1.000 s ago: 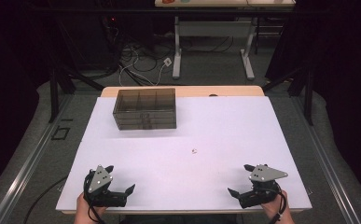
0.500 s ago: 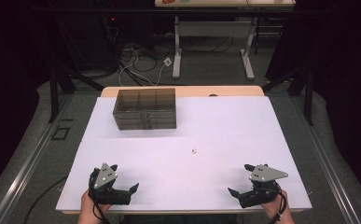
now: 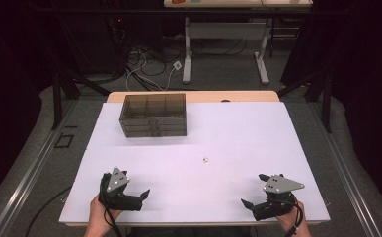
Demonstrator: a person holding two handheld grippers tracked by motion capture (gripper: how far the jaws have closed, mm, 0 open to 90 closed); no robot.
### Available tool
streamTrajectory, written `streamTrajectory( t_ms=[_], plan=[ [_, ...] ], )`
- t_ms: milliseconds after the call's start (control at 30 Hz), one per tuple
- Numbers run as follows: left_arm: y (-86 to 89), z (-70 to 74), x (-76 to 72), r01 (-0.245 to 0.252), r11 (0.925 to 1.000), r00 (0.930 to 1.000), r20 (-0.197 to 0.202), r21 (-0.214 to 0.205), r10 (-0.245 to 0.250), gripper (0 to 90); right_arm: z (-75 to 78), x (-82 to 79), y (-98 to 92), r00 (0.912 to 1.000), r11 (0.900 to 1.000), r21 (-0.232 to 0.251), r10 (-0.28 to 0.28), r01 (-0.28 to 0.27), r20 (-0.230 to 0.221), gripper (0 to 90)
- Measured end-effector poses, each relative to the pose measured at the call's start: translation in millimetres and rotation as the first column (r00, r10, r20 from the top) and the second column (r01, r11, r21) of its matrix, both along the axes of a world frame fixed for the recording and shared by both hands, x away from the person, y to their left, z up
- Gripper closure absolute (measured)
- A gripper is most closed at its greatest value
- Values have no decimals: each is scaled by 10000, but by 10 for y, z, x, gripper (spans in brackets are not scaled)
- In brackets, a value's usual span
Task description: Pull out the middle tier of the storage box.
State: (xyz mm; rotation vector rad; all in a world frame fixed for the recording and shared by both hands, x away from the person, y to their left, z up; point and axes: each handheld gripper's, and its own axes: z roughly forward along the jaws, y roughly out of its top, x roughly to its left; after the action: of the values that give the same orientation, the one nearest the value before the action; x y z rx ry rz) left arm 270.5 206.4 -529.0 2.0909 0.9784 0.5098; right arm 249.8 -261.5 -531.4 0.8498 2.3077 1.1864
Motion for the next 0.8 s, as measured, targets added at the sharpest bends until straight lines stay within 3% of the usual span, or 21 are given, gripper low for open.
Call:
streamTrajectory(
  t_ms=[800],
  plan=[
    [-66, 101, 437, -180, 9997, 9966, -803, -180, 165, 0, -16, 11, 4, 10000, 10000, 11, -69, 69, -73, 0]
  ],
)
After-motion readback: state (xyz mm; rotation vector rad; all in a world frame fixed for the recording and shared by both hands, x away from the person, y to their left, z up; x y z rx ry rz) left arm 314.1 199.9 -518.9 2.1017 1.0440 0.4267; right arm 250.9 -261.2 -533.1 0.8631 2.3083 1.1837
